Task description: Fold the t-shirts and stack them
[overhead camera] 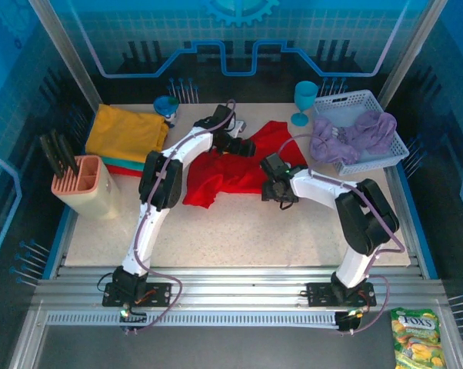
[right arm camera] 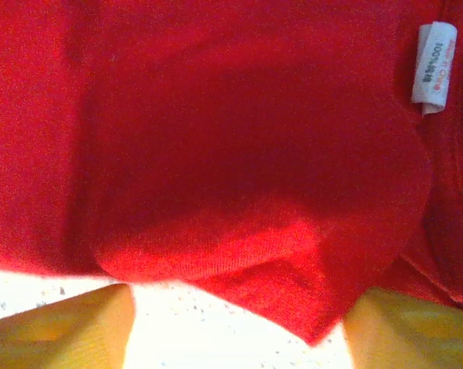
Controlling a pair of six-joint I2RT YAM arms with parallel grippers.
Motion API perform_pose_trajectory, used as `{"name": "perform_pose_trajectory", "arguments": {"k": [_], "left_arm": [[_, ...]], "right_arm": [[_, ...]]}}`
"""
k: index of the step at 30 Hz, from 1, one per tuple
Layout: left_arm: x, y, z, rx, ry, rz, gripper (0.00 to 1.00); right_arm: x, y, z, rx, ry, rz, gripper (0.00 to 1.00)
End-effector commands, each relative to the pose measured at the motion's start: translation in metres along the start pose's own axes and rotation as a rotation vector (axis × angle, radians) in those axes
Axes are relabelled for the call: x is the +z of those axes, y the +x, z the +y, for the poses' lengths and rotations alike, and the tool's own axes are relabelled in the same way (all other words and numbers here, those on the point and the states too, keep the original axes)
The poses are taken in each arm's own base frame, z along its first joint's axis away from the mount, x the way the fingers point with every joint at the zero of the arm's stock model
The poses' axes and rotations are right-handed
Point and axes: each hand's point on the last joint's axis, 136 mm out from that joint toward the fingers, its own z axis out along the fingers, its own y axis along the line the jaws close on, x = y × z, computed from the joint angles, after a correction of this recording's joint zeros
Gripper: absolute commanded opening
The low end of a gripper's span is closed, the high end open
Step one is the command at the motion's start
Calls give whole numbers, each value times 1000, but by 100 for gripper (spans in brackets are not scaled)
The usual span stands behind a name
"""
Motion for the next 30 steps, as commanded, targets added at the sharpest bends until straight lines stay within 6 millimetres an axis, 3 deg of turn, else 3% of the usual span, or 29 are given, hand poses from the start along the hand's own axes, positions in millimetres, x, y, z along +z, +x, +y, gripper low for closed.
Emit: {"name": "perform_pose_trajectory", "arguments": {"k": [1,4,7,12,14,15,16,17,21,23,26,30], "left_arm": [[-50,-38,-27,27,55,-115,96],[-64,-39,-30,29,55,-132,96],[-78,-39,-32,27,47,-137,96],[-104,-42,-31,22,36,-157,97],[-109,-40,-25,13,6,-148,97],[-111,-39,-21,-7,0,-147,96],[-113,-37,-19,-34,4,-147,97],[-116,-35,-18,-59,10,-148,97],[-125,-8,-19,-137,26,-137,96],[-132,8,-22,-184,38,-129,91],[-134,42,-40,-208,69,-69,86],[-135,95,-73,-209,72,10,87]], "right_arm": [[-1,-10,20,21,-65,-22,58],[-8,-12,42,38,-116,-35,40],[-13,-6,78,47,-190,-17,23],[-28,17,114,15,-225,-13,21],[-39,20,117,18,-236,-33,30],[-45,20,117,12,-242,-43,53],[-51,20,116,1,-250,-45,69],[-57,18,113,-11,-248,-46,75],[-84,10,92,-58,-223,-72,91],[-90,6,79,-53,-218,-61,94],[-91,1,55,-55,-193,-66,95],[-80,-6,20,10,-216,-43,94]]}}
